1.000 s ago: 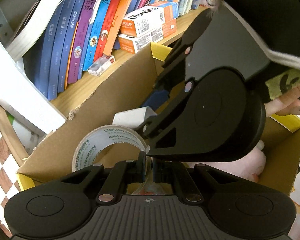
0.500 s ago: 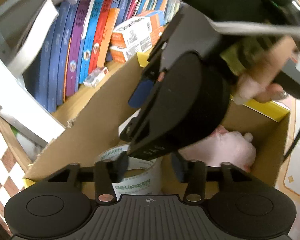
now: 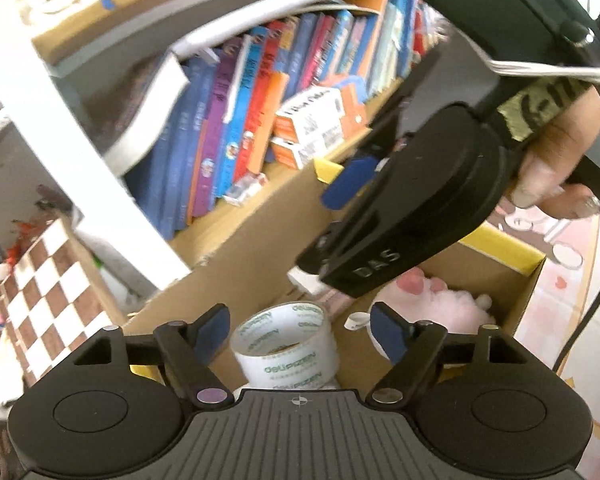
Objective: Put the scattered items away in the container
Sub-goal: 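Withdraw both open tools up and away from the box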
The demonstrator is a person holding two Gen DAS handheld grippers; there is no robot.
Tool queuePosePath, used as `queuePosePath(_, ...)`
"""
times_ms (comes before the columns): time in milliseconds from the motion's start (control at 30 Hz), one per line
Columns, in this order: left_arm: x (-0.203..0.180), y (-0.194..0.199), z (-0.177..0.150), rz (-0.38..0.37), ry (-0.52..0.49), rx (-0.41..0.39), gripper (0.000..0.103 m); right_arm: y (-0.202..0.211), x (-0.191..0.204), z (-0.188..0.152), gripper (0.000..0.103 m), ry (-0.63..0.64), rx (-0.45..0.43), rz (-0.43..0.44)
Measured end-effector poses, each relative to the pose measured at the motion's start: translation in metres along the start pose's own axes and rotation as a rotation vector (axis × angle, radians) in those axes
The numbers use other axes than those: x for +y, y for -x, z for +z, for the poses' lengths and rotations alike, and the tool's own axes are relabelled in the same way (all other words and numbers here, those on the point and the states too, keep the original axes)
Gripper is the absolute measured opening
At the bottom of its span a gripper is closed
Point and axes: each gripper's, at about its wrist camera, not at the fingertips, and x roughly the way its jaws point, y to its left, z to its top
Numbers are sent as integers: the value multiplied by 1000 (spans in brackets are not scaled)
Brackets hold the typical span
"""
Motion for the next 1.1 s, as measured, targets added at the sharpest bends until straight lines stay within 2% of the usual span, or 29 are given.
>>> queuePosePath(167, -6, 23, -10, 62, 71, -38, 87, 24, 1, -7, 49, -24, -37, -16)
queuePosePath(467, -23, 69, -19, 132, 109, -77, 88, 67, 8, -31, 50, -75, -79, -20)
queuePosePath(600, -33, 85, -20, 167, 173, -114, 96, 86, 11, -45, 53, -101, -97, -17)
queuePosePath(733, -47, 91, -27, 189, 228, -123, 96, 102, 12, -61, 54, -130, -104, -18)
queuePosePath(1100, -83, 107, -37, 235, 305, -142, 97, 132, 4, -110, 55, -220, -99, -45)
